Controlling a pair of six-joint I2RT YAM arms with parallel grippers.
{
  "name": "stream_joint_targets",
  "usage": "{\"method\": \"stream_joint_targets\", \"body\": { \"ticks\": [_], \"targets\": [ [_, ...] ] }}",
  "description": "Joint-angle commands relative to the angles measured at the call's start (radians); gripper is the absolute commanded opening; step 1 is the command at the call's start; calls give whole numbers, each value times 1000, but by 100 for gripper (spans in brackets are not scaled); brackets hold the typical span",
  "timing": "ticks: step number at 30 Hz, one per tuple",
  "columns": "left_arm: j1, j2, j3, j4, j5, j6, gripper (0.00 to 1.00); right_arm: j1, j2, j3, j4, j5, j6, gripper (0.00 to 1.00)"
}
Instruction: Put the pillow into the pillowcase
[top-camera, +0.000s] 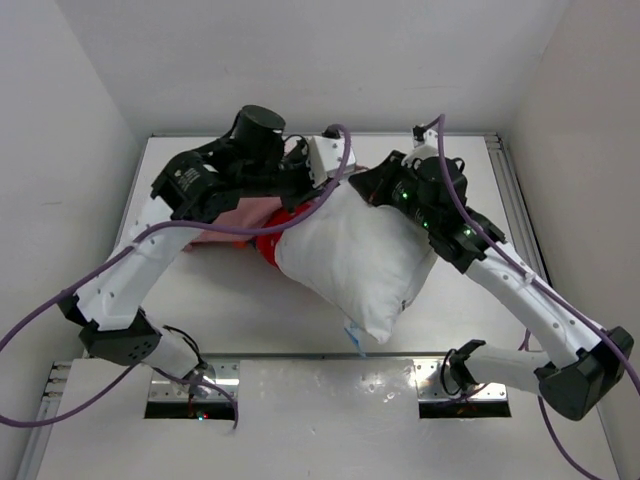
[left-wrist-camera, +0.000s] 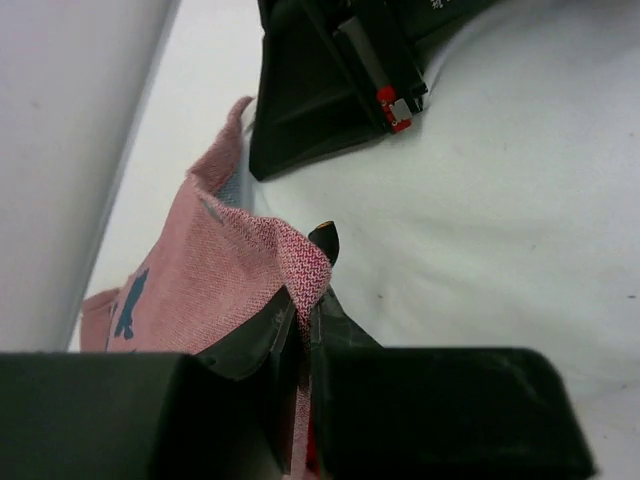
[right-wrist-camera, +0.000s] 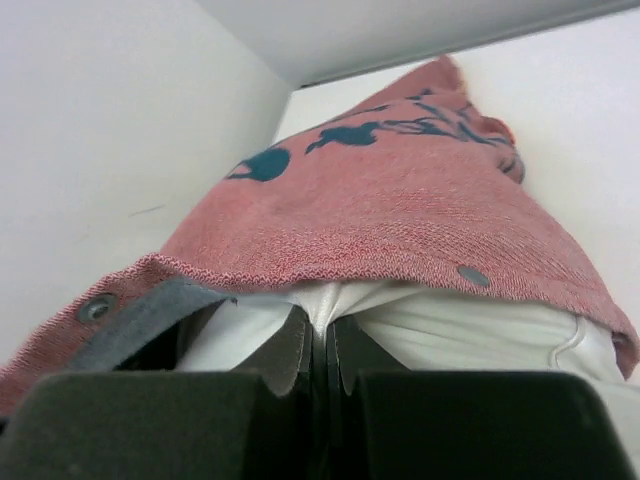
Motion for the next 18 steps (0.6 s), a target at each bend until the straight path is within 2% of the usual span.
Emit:
{"method": "stream_joint_targets", "body": {
  "ticks": [1,2,3,4,5,6,11,18],
  "targets": [
    [-13,27,-71,148,15,-7,6,10,24,-36,108,138,47,0],
    [-6,28,-102,157,-10,5,21,0,38,-43,43,141,38,17],
    [14,28,-173,160,-13,22,67,-7,50,-40,-5,115,38,35],
    [16,25,-208,139,-18,42,86,-14,77,-36,-51,89,38,58],
    [14,19,-238,130,-25,60,99,-30,88,-30,-138,66,38,95],
    [14,12,-299,130,-22,56,100,-37,93,-29,-171,19,35,99],
    [17,-41,-355,185,-31,-18,100,-79,50,-72,-266,-47,0,99],
    [21,-41,-403,217,-140,-65,100,-108,-28,-13,-530,9,-125,99]
  ]
}}
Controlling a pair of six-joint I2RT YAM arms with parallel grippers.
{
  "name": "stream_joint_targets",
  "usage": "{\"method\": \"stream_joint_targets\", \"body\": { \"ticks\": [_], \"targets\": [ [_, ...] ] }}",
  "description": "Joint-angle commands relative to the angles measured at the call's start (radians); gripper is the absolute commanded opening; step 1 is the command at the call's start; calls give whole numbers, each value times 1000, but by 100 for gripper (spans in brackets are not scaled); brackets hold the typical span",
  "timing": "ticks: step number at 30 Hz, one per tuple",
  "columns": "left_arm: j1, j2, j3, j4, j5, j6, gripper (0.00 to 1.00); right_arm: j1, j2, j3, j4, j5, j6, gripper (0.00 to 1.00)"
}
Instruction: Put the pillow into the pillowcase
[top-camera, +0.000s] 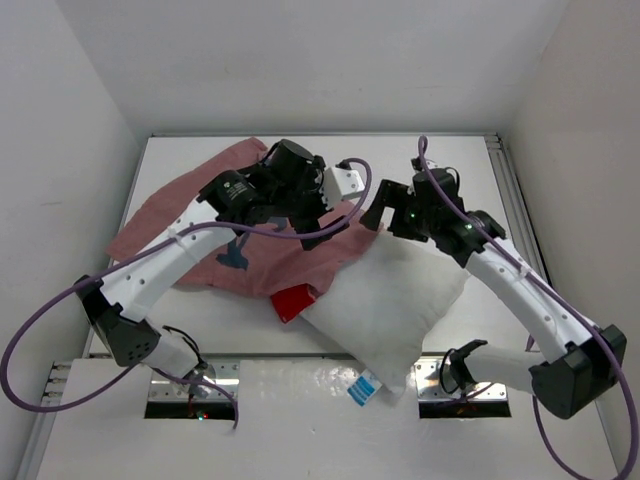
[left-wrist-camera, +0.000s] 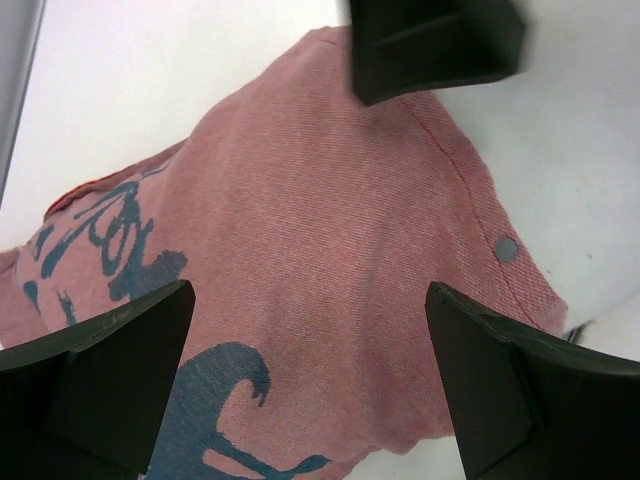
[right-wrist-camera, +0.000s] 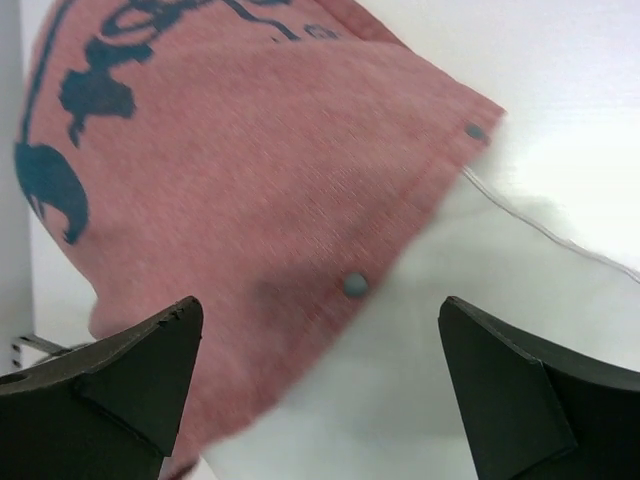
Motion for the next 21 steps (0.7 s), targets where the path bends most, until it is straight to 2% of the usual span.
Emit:
{"method": "stream_joint_targets", "body": {
  "ticks": [1,5,12,18,21],
  "targets": [
    [10,-39,-28,73,-62,-41,100,-20,-74,46,-145,21,-70,99],
    [8,-24,-26,98,-76,-53,100,-40,-195,-31,-151,12,-66,99],
    [8,21,-22,178,-67,-67,100,-90,-307,-98,-231,3,-32,99],
    [8,116,-66,257,-107,-84,100,-98,-288,-199,-233,-14,-28,99],
    [18,123,-129,287,-140,-70,100,-97,-233,-299,-123,-87,-23,99]
  ]
}}
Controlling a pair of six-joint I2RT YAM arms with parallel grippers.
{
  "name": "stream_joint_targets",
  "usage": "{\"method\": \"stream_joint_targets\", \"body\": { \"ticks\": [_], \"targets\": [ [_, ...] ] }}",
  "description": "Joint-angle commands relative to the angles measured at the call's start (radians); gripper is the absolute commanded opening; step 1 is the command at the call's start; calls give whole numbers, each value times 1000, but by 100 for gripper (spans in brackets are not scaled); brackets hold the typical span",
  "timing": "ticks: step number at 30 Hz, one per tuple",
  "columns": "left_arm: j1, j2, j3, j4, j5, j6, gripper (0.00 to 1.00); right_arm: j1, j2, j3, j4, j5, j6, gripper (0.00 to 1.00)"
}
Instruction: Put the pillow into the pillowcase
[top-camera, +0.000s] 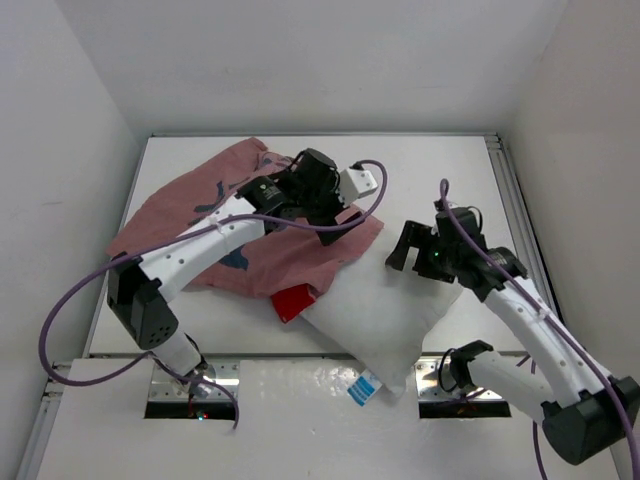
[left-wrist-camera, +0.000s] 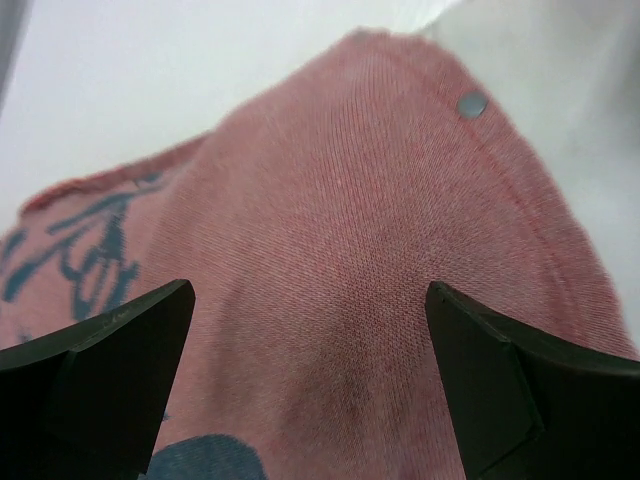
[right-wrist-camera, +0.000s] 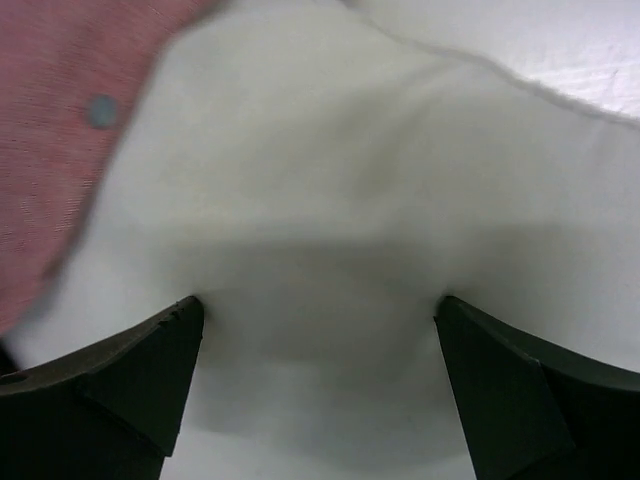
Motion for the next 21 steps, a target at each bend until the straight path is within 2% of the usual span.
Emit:
{"method": "stream_joint_targets", "body": {
  "ticks": [1,2,4,6,7,8,9,10,11,12,14,17,18,21],
  "targets": [
    [29,4,-80,75,-47,-1,100,0,76,-109,115,-86,18,97],
    [36,3,-97,88,-49,3,100,0,94,-126,147,-102,21,91],
    [61,6,-138,115,-27,12,99,3,149,-165,248,-148,44,71],
    [78,22,-160,129,-3,22,91,11,189,-177,314,-187,70,51],
    [96,35,-169,131,23,26,68,20,231,-176,377,-219,77,27],
    [104,50,-171,132,34,29,57,26,251,-173,398,-227,81,16],
    [119,85,-169,135,46,29,29,35,270,-153,428,-228,90,6],
    [127,105,-163,137,47,26,16,40,290,-142,441,-225,95,0],
    [134,149,-137,149,48,19,5,40,313,-134,457,-218,115,0],
    [153,176,-117,161,48,16,0,40,322,-119,496,-204,133,0],
    [174,228,-54,178,47,18,0,31,334,-104,558,-163,193,0],
    [220,355,217,142,28,-4,0,8,371,-39,655,-118,263,0],
    [242,421,395,117,46,-20,0,9,388,16,673,-86,268,0],
    [259,487,608,28,80,-13,0,50,466,105,655,-41,281,0]
  ]
}}
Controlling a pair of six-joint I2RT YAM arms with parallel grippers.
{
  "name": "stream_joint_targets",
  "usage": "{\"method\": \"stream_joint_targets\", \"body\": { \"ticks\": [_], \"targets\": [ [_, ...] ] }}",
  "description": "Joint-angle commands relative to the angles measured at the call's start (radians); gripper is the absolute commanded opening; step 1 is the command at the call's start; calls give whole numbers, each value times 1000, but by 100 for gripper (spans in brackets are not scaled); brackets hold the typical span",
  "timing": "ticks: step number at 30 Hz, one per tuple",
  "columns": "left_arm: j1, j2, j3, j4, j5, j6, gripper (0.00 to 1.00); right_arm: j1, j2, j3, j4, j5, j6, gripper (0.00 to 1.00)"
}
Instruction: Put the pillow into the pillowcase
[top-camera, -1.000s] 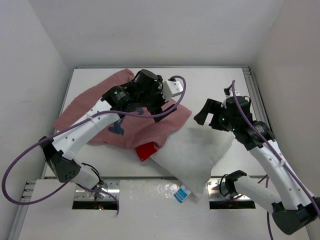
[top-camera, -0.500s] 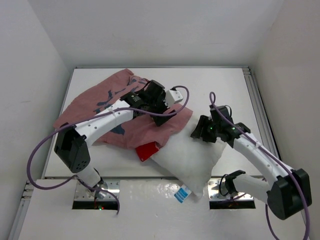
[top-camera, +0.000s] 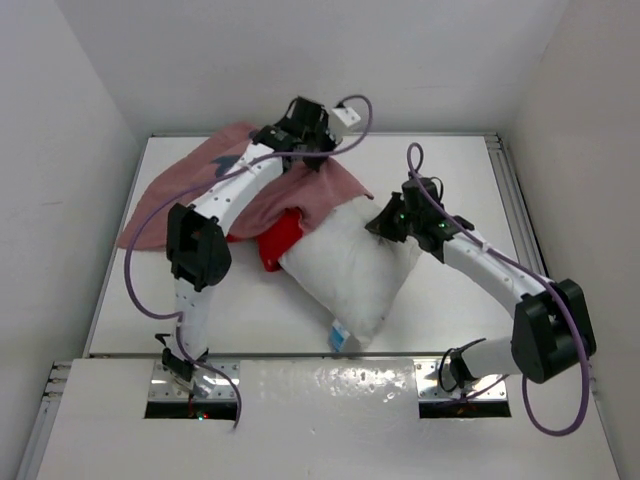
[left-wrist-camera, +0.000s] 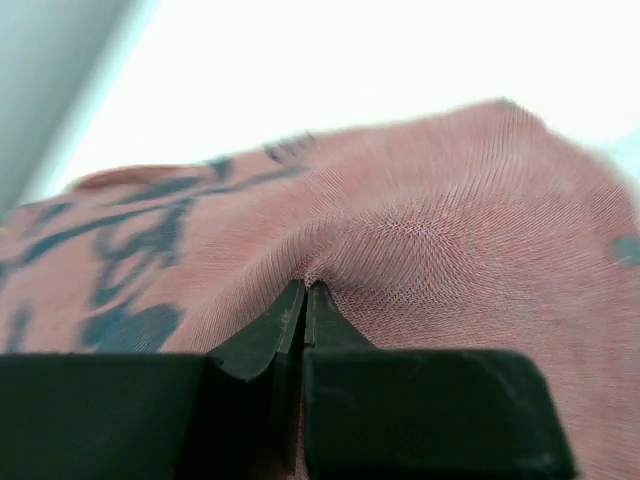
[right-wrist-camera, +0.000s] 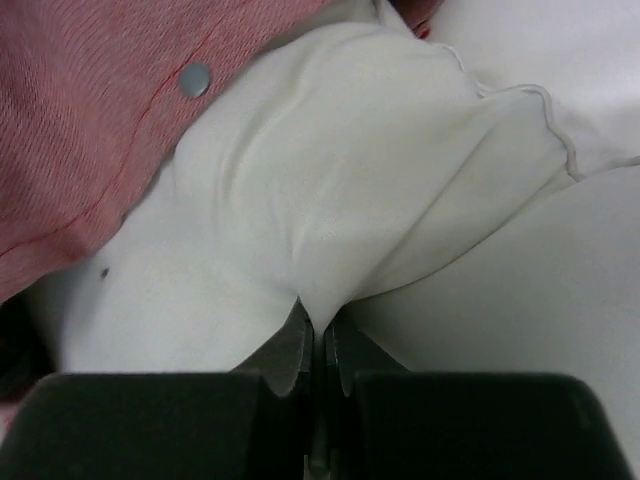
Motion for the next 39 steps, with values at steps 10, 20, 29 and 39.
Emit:
{"method": "stream_joint_targets", "body": {
  "ticks": [10,20,29,39],
  "targets": [
    [33,-286,-345,-27,97,126,42,120,69,58,149,-41,-75,72],
    [27,-361,-172,-166,161,94,93,69,-46,124,6,-44,-209,99],
    [-82,-176,-148,-133,-1,144,93,25,-108,115,-111,35,-203,99],
    [-91,-114,-151,13,-202,134,34,-66,-26,177,-192,-97,-341,99]
  ]
}}
